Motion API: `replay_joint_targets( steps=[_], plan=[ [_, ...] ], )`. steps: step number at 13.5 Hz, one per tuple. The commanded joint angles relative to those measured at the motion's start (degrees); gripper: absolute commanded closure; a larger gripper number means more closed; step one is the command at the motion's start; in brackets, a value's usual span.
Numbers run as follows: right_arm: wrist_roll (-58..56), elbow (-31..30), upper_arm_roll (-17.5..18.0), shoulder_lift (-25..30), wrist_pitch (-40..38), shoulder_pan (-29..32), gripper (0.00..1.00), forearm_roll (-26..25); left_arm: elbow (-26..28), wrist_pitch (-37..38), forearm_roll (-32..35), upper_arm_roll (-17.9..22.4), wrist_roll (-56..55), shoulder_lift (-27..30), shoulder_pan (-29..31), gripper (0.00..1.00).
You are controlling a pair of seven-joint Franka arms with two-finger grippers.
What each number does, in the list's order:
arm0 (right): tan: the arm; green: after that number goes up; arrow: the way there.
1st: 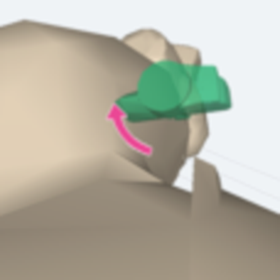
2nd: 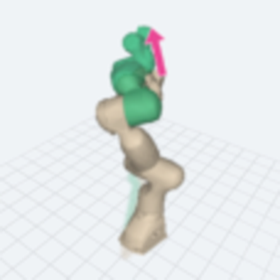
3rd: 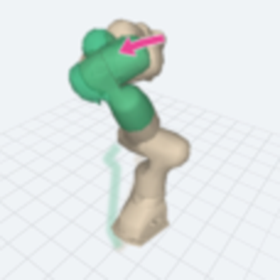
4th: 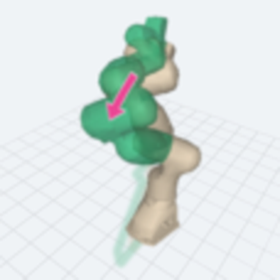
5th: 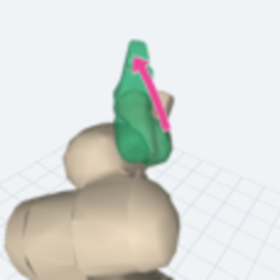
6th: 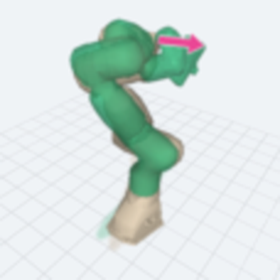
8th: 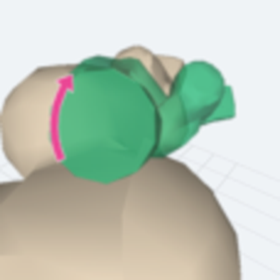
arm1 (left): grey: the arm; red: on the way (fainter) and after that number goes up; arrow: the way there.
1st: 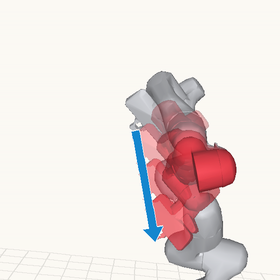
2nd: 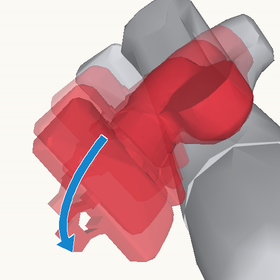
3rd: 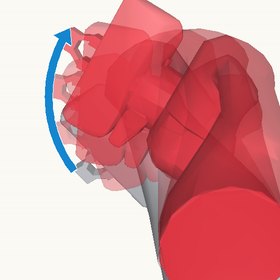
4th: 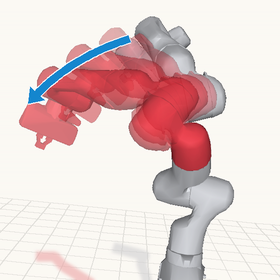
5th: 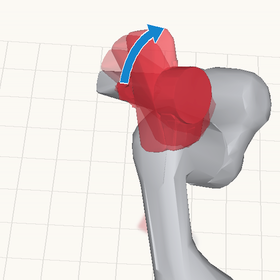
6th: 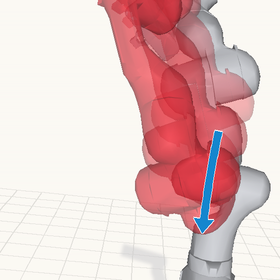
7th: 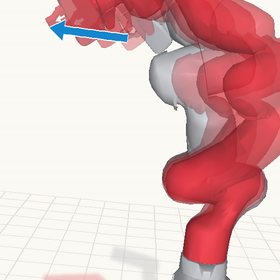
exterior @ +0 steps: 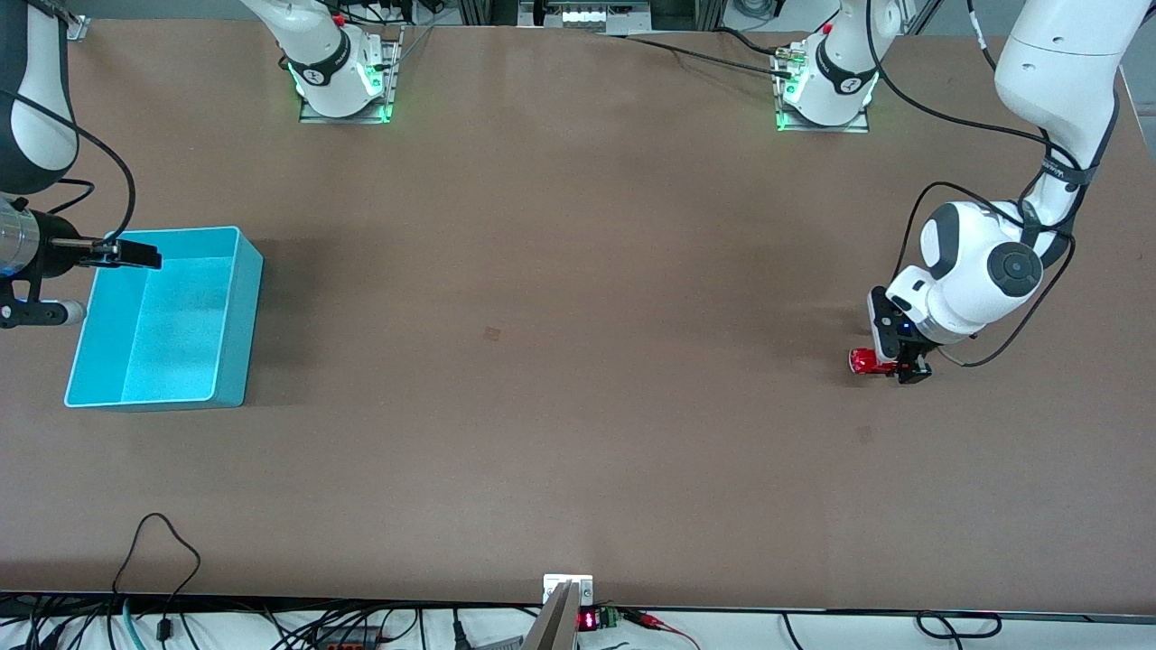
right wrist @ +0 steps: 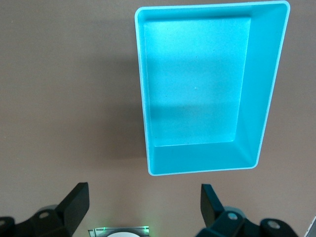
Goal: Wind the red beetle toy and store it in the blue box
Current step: 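Close the left gripper on the red beetle car, then drag the held car backward along the table to wind it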
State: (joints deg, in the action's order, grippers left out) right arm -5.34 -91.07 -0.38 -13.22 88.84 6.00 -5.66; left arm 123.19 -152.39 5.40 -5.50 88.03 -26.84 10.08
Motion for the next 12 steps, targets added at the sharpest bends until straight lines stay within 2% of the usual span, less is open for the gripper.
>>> replay_joint_targets(
  steps=[1,2,3,7,12],
  plan=[
    [-0.90,0.46,0.38,-0.14,-0.77,0.51,0.00,0.47,0.21,-0.36,0.75,-0.39,1.00,0.56,0.47,0.14],
    [-0.90,0.46,0.38,-0.14,-0.77,0.51,0.00,0.47,0.21,-0.36,0.75,-0.39,1.35,0.57,0.55,0.16],
    [-1.07,0.46,0.38,-0.22,-0.86,0.51,0.00,0.47,0.21,-0.36,0.75,-0.39,2.31,0.57,0.56,0.27],
    [-1.34,0.46,0.47,-0.40,-0.86,0.51,0.00,0.47,0.12,-0.36,0.75,-0.39,2.41,0.57,0.47,0.57],
    [-1.34,0.46,0.47,-0.40,-1.30,0.59,0.00,0.47,-0.05,-0.45,0.75,-0.39,2.50,0.30,0.47,0.64]
  ],
)
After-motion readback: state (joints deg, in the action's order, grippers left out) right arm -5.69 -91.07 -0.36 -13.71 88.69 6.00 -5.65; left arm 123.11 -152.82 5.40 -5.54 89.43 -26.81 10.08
